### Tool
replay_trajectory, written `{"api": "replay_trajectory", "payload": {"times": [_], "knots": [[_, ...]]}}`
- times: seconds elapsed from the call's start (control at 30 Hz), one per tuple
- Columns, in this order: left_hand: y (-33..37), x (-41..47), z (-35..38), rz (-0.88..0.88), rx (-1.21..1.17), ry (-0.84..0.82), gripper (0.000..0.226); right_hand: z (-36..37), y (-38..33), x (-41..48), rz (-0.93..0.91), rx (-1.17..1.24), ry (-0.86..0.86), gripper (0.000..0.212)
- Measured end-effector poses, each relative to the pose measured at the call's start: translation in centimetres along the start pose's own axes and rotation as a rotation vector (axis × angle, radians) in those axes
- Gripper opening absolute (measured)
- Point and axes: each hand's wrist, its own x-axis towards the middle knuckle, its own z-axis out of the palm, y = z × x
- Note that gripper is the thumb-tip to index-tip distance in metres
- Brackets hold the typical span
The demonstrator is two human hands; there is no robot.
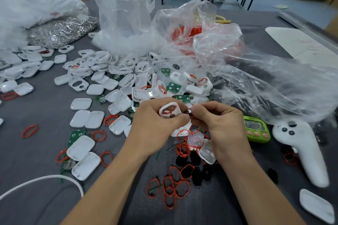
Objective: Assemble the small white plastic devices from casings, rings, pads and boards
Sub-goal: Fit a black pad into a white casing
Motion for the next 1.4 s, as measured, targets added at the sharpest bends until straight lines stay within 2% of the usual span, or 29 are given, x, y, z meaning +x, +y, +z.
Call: {"api": "replay_trajectory", "payload": {"times": [0.1, 0.27, 0.4, 0.5, 0.67, 0.77, 0.83, 0.93, 1.03, 1.17, 1.27, 1.4], "knots": [[0.1, -0.1, -0.1, -0.008, 0.021, 0.003, 0.02, -0.3, -0.1, 0.1, 0.028, -0.023, -0.028, 0.02], [0.5, -0.1, 0.0, -0.208, -0.23, -0.094, 0.017, -1.1, -0.7, 0.4, 0.042, -0.078, -0.13, 0.021], [0.4, 0.1, 0.3, -0.231, -0.262, 0.02, 0.026, -1.3, -0.7, 0.3, 0.047, -0.166, -0.186, 0.015], [0.2, 0.2, 0.1, -0.205, -0.235, 0.059, 0.02, -0.9, -0.5, 0.1, -0.004, -0.282, -0.144, 0.019], [-0.1, 0.1, 0.1, -0.145, -0.113, 0.012, 0.021, -0.2, -0.1, -0.1, -0.021, -0.263, -0.085, 0.012], [0.1, 0.0, 0.3, -0.156, -0.15, 0.018, 0.018, -0.2, 0.1, 0.3, -0.017, -0.256, 0.039, 0.012], [0.0, 0.1, 0.2, -0.189, -0.17, 0.039, 0.037, -0.4, -0.1, 0.5, 0.001, -0.215, 0.084, 0.016], [0.0, -0.1, 0.2, -0.175, -0.187, 0.055, 0.068, -0.3, -0.2, 0.3, 0.004, -0.161, 0.036, 0.021], [0.0, -0.3, 0.6, -0.164, -0.105, 0.074, 0.074, -0.1, -0.1, -0.1, -0.073, -0.206, -0.063, 0.019], [-0.3, -0.3, 0.7, -0.061, 0.21, 0.097, 0.086, 0.4, 0.0, -0.6, -0.177, -0.285, -0.136, 0.024], [-0.5, -0.7, 1.0, 0.05, 0.33, 0.083, 0.085, 0.8, 0.4, -0.8, -0.233, -0.387, -0.092, 0.027], [-0.5, -1.1, 1.6, 0.123, 0.338, -0.001, 0.05, 1.1, 0.8, -1.1, -0.28, -0.418, -0.05, 0.02]]}}
